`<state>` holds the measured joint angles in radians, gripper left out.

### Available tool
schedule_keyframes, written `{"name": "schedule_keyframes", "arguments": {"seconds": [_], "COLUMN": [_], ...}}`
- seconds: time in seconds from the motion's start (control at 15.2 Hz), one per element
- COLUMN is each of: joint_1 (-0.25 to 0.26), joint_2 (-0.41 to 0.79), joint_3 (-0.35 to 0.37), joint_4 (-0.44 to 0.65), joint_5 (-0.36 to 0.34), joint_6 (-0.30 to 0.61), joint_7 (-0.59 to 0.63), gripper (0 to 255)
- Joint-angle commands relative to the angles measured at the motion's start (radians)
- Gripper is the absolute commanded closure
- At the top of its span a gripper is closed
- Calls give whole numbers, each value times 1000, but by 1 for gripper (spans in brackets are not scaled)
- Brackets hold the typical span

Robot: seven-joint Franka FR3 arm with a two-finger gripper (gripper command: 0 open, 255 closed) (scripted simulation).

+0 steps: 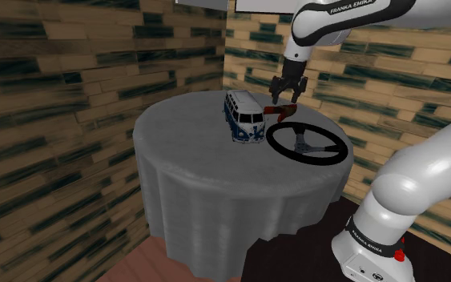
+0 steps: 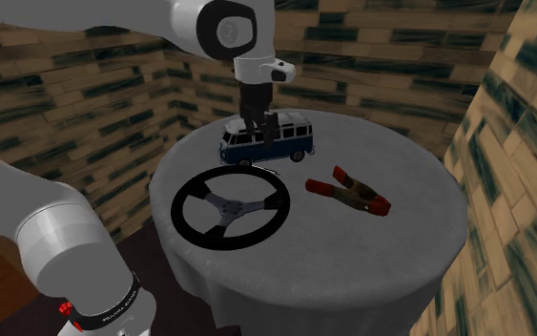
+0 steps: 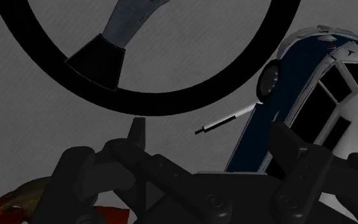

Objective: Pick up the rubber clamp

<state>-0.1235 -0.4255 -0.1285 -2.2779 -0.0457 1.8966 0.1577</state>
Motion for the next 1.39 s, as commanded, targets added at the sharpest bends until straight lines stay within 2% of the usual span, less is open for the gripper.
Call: {"name": "schedule_keyframes", "arguments": {"seconds": [0.0, 0.53, 1.19, 1.32], "joint_1": [-20, -86, -180, -185], "joint_2": [62, 292, 576, 589], "joint_3": [-24, -107, -200, -202], "joint_4": [28, 161, 371, 370], "joint_5": [-2, 25, 122, 128], "joint_6": [38, 145, 219, 233], "joint_7": [8, 47, 71, 70], "gripper": [0, 0, 0, 0]}}
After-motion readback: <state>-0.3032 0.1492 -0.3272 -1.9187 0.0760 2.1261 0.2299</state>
